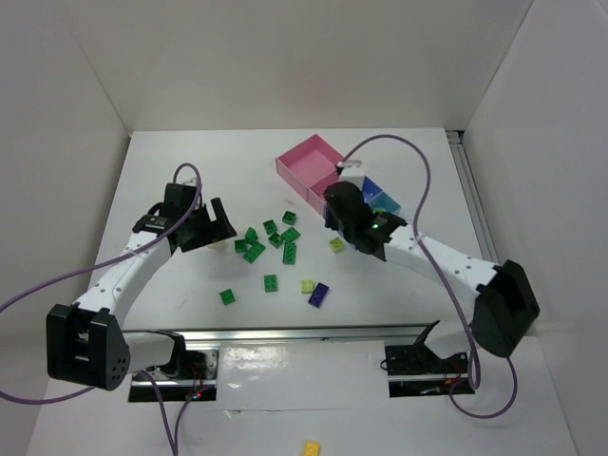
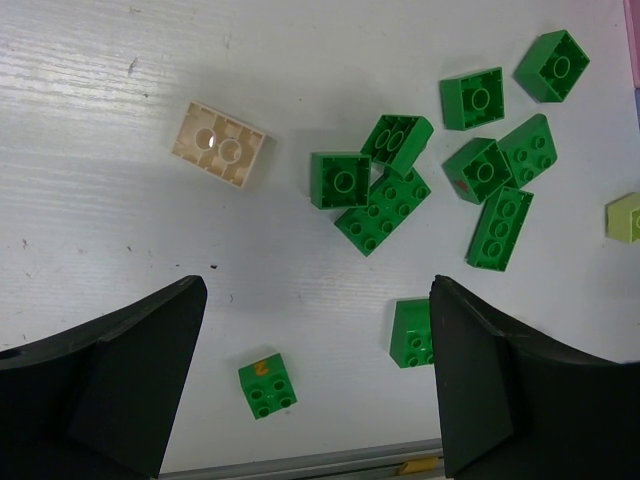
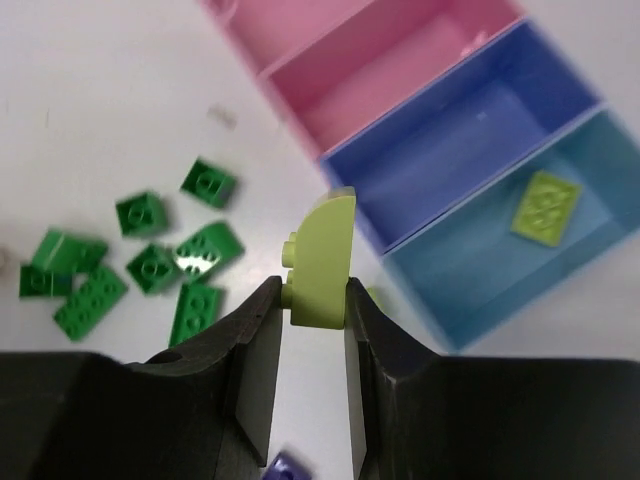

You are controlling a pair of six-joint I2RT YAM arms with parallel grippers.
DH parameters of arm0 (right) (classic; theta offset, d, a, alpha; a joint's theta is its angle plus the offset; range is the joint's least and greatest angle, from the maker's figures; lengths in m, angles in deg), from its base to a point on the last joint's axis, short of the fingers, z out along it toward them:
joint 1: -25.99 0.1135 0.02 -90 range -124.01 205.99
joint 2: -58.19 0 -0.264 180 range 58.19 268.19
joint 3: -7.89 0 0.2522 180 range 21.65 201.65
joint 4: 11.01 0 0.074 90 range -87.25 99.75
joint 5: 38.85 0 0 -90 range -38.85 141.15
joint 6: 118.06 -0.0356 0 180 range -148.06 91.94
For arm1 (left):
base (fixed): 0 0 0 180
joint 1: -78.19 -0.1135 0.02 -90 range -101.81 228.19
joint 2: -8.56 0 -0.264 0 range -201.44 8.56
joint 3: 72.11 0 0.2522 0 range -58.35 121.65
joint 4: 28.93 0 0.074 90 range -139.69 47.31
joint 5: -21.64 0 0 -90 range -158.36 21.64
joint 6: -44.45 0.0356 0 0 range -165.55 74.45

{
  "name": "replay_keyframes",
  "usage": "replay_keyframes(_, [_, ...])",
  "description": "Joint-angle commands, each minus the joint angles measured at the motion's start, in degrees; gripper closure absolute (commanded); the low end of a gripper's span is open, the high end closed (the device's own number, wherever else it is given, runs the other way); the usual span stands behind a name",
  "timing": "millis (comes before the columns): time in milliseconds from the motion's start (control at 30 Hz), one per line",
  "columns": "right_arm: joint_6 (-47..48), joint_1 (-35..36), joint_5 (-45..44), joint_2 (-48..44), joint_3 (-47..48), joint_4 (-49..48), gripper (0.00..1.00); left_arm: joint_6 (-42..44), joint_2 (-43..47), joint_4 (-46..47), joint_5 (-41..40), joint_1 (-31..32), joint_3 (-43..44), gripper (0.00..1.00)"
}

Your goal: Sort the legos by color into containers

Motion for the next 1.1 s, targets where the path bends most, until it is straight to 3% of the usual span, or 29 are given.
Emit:
replay_keyframes(0, [-0.8, -5.7, -2.6, -3.1, -1.1, 0.2, 0.75, -1.8, 0.9, -0.2, 1.1, 0.1, 2.5, 0.05])
replay_keyframes(267, [1.0, -15.4, 2.5, -1.0, -2.3, -1.2, 0.72, -0.6, 0.4, -0.2, 2.2, 0.1, 3.6, 0.05])
replay_keyframes(300, [1.0, -16.5, 2.5, -0.1, -1.5, -0.5, 0.57, -0.6, 0.9, -0.2, 2.2, 0.1, 3.6, 0.05])
replay_keyframes(400, [1.0, -16.5, 3.0, -0.1, -0.9, 0.0, 0.39, -0.6, 1.5, -0.7, 1.6, 0.1, 3.6, 0.03])
replay_keyframes(500, [1.0, -15.0, 2.0, -3.0, -0.9, 0.0, 0.38, -0.6, 1.5, -0.7, 1.6, 0.1, 3.6, 0.03])
replay_keyframes(700, [1.5, -4.7, 3.7, -6.5, -5.2, -2.4, 0.38, -1.6, 0.5, -0.2, 2.9, 0.1, 3.6, 0.03])
replay_keyframes(767, [1.5, -1.5, 5.0, -5.5, -7.4, -3.6, 0.29, -1.6, 0.5, -0.2, 2.9, 0.6, 3.0, 0.03])
replay_keyframes(933, [0.3, -2.2, 12.6, 0.8, -10.3, -5.3, 0.21, -1.6, 1.1, -0.2, 1.6, 0.6, 1.9, 0.03])
replay_keyframes(1067, [0.3, -2.7, 12.1, 2.7, -11.1, -6.7, 0.18, -1.6, 1.1, -0.2, 1.1, 0.6, 1.9, 0.03])
